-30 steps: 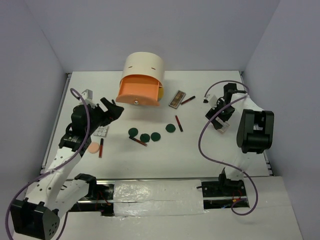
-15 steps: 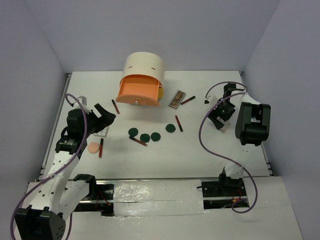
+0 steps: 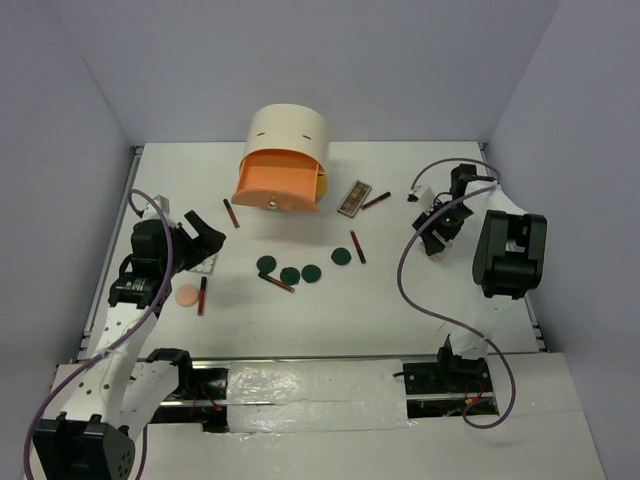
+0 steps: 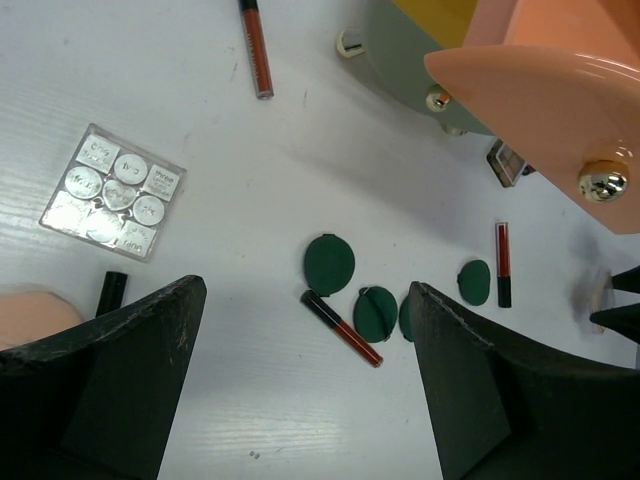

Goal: Organize the makeup

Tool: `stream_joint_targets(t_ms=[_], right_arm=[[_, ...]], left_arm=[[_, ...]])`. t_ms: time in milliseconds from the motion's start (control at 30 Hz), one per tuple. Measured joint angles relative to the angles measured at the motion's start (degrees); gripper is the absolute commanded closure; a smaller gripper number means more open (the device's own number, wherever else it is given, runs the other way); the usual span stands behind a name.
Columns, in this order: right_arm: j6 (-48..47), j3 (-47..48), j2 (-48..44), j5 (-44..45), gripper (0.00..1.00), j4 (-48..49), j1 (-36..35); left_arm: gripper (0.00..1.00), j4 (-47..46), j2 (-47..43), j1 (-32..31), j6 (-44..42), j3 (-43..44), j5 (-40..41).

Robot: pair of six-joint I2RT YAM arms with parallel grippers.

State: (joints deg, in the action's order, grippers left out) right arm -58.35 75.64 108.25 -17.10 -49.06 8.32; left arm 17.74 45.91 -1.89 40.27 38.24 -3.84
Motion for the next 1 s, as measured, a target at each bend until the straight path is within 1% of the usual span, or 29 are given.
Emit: stream_joint_targets(t_ms=[133, 233, 333, 400, 433, 600, 667, 767, 867, 900, 1000], right_arm=[[3.15, 1.90, -6.05, -6.12, 0.77, -2.45, -4.59], [6.69, 7.06, -9.57, -9.75, 0.77, -2.82, -11.82], [10.88, 14.75, -10.73, -12.87, 0.78, -2.14, -19.96], [13.55, 19.80, -10.54, -14.23, 0.84, -1.14, -24.24], [15.19, 22.73, -10.25, -14.47, 0.89, -0.70, -26.21], [21.38, 39.87, -5.33, -14.71, 0.89, 2.08, -32.15], [22.88, 45.35, -2.67, -14.47, 0.85, 3.32, -34.03], [24.02, 49.86, 0.94, -13.66, 0.81, 4.98, -36.57], [24.28, 50.58, 3.76, -12.57, 0.78, 6.58, -39.08], [24.30, 50.58, 4.61, -12.09, 0.74, 6.91, -39.80], [24.41, 50.58, 7.08, -10.80, 0.69, 8.26, -41.48]], left_arm=[[0.05, 2.01, 0.09, 0.48, -0.92, 0.00, 1.55], [0.05, 3.30, 0.42, 0.83, -1.29, 0.00, 2.38], [0.05, 4.26, 0.76, 1.09, -1.31, 0.00, 2.71], [0.05, 4.90, 0.76, 1.18, -1.31, 0.00, 2.78], [0.05, 5.09, 0.72, 1.22, -1.31, 0.00, 2.78], [0.05, 6.47, -0.81, 1.29, -1.09, 0.00, 3.65], [0.05, 6.75, -2.08, 1.36, -0.94, 0.00, 4.22], [0.05, 6.88, -4.11, 1.38, -0.76, -0.13, 4.92], [0.05, 7.65, -5.42, 1.40, -0.52, -0.42, 5.51], [0.05, 8.04, -5.79, 1.40, -0.35, -0.55, 5.66], [0.05, 9.33, -6.64, 1.40, 0.35, -0.68, 6.27]])
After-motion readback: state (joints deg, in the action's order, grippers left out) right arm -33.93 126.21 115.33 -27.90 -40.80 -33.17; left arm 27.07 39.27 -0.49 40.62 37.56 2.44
